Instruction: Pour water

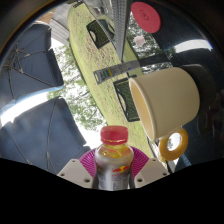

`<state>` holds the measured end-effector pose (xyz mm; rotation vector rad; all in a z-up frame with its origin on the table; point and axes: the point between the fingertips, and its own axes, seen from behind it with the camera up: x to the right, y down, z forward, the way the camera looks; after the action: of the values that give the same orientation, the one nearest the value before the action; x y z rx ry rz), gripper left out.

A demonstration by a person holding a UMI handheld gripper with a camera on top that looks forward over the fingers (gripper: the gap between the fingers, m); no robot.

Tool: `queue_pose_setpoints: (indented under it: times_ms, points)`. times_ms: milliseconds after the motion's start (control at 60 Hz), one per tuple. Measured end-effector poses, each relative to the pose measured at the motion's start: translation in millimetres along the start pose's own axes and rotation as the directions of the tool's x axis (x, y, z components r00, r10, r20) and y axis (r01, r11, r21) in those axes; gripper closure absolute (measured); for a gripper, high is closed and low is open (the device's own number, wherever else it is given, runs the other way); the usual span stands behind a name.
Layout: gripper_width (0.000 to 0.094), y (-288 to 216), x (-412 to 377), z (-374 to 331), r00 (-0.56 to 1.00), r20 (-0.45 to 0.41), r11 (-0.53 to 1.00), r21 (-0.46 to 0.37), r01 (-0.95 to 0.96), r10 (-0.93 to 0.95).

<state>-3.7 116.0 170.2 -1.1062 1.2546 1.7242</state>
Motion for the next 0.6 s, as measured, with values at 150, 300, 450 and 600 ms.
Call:
queue_pose_setpoints:
  times_ms: [150,300,450,600]
  points:
    - [0.0529,-2.6,1.9,-2.5,0.997,-0.003,0.997,0.0,-0.078,0.078]
    - [0.0529,23.5,-24.3,-3.2,0.993,0.026,0.991,-0.073,0.116,-0.114]
    - [0.0465,26.9,-144.9,-24.5,0.726,0.144,0.739,0.066,0.671,-0.673]
    - [0.0526,-23.8,-236.1,-52.8,0.082,-0.048,0.064,0.289,0.955,-0.996]
